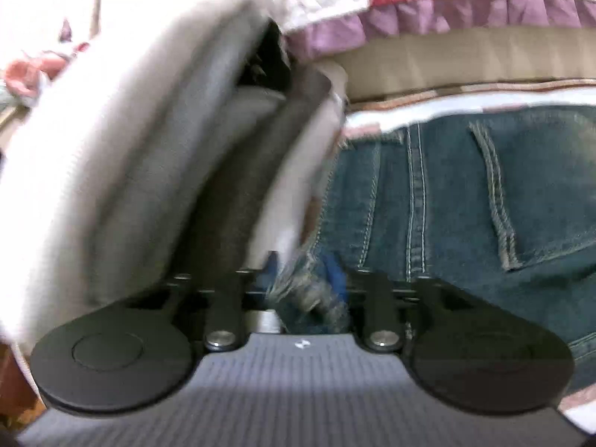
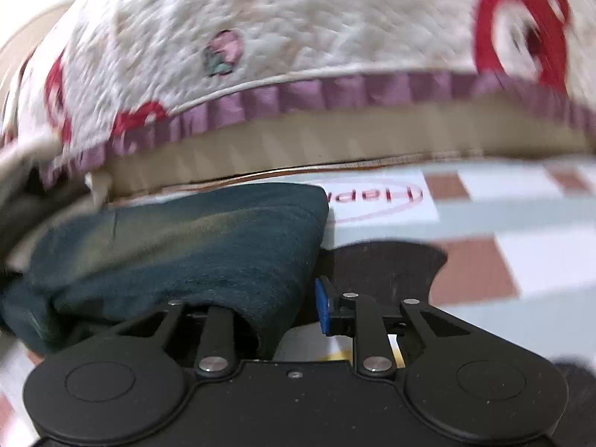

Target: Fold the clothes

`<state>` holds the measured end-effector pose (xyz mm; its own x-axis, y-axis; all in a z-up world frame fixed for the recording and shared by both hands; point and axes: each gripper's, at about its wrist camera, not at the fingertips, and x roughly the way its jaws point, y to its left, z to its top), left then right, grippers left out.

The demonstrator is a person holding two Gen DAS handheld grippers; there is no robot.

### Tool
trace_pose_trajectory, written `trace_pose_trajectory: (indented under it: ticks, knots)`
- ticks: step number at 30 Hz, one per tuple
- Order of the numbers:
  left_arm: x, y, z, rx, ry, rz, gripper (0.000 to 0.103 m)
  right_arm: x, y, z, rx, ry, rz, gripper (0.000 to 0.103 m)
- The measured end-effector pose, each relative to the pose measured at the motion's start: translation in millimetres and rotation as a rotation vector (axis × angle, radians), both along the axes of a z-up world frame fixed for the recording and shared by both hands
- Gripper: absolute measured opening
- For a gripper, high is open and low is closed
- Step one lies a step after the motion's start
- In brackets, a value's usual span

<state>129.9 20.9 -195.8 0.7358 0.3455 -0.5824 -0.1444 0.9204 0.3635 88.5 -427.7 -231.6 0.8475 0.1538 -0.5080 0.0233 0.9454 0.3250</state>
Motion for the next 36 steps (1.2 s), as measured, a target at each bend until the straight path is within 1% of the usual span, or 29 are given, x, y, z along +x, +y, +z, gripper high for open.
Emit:
trace_pose_trajectory:
  ticks: [4,5,6,7,8,9,11,12,13,15,17,19,21,22,23,24,25,26,27,28,30,31,32,33,34,36]
  knots:
    - [-28,-14,25,-0.046,-0.141,-0.034,0.048,6,-4,-15,0.090,0.061,-0.026,0.050]
    - [-34,-18,31,-0.057,-0.176,-0.042,0.050,4,-3,-18,0.104,0.040,-0.030,0.053]
    - [-40,-22,36,-0.074,-0.200,-0.067,0.050,5,-2,-20,0.111,0.024,-0.030,0.053]
    - [-42,-30,38,-0.106,-0.195,-0.135,0.050,5,-1,-19,0.120,0.004,-0.017,0.052]
    - [-44,-37,39,-0.135,-0.183,-0.204,0.050,6,0,-17,0.129,-0.016,-0.002,0.022]
    - [-42,-47,37,-0.157,-0.159,-0.272,0.050,6,1,-15,0.138,-0.036,0.014,0.019]
    - [-38,-64,30,-0.212,-0.114,-0.403,0.050,-2,-1,4,0.145,-0.104,0.008,0.013]
    - [-36,-71,26,-0.255,-0.086,-0.456,0.050,-8,-4,17,0.167,-0.140,0.005,0.012]
    - [-33,-77,21,-0.299,-0.043,-0.489,0.050,-14,-4,29,0.166,-0.167,0.000,0.012]
    - [-30,-90,10,-0.390,0.066,-0.520,0.048,-34,-1,51,0.117,-0.239,-0.029,0.012]
    - [-34,-100,0,-0.472,0.136,-0.540,0.047,-49,-9,65,0.117,-0.262,-0.069,0.011]
    - [-46,-119,-4,-0.469,0.171,-0.584,0.047,-64,-25,75,0.142,-0.229,-0.099,0.011]
    - [-60,-144,-3,-0.431,0.197,-0.637,0.047,-84,-41,82,0.172,-0.196,-0.128,0.012]
    - [-66,-156,-2,-0.407,0.215,-0.661,0.047,-97,-46,82,0.168,-0.191,-0.139,0.012]
    - [-70,-167,0,-0.371,0.213,-0.685,0.047,-111,-50,80,0.152,-0.185,-0.143,0.012]
    - [-75,-179,2,-0.336,0.212,-0.709,0.041,-124,-55,76,0.144,-0.164,-0.141,0.013]
    - [-79,-188,6,-0.315,0.198,-0.735,0.034,-129,-61,67,0.152,-0.136,-0.149,0.013]
    - [-82,-191,15,-0.335,0.150,-0.769,0.032,-132,-66,58,0.161,-0.106,-0.158,0.013]
    - [-85,-195,23,-0.354,0.101,-0.802,0.032,-131,-70,53,0.181,-0.086,-0.170,0.013]
    - [-86,-200,31,-0.381,0.069,-0.829,0.032,-130,-73,47,0.203,-0.067,-0.184,0.013]
    - [-80,-216,35,-0.474,0.110,-0.845,0.032,-126,-80,36,0.245,-0.029,-0.209,0.013]
    - [-78,-225,30,-0.529,0.168,-0.856,0.032,-126,-79,39,0.236,-0.047,-0.203,0.014]
    - [-78,-234,24,-0.565,0.214,-0.863,0.028,-127,-77,41,0.224,-0.068,-0.192,0.014]
    - [-83,-240,14,-0.551,0.229,-0.864,0.024,-127,-76,43,0.227,-0.086,-0.185,0.014]
    - [-88,-245,5,-0.537,0.244,-0.865,0.024,-127,-75,45,0.231,-0.104,-0.178,0.014]
    - [-98,-256,-12,-0.509,0.269,-0.865,0.024,-125,-71,43,0.216,-0.087,-0.166,0.014]
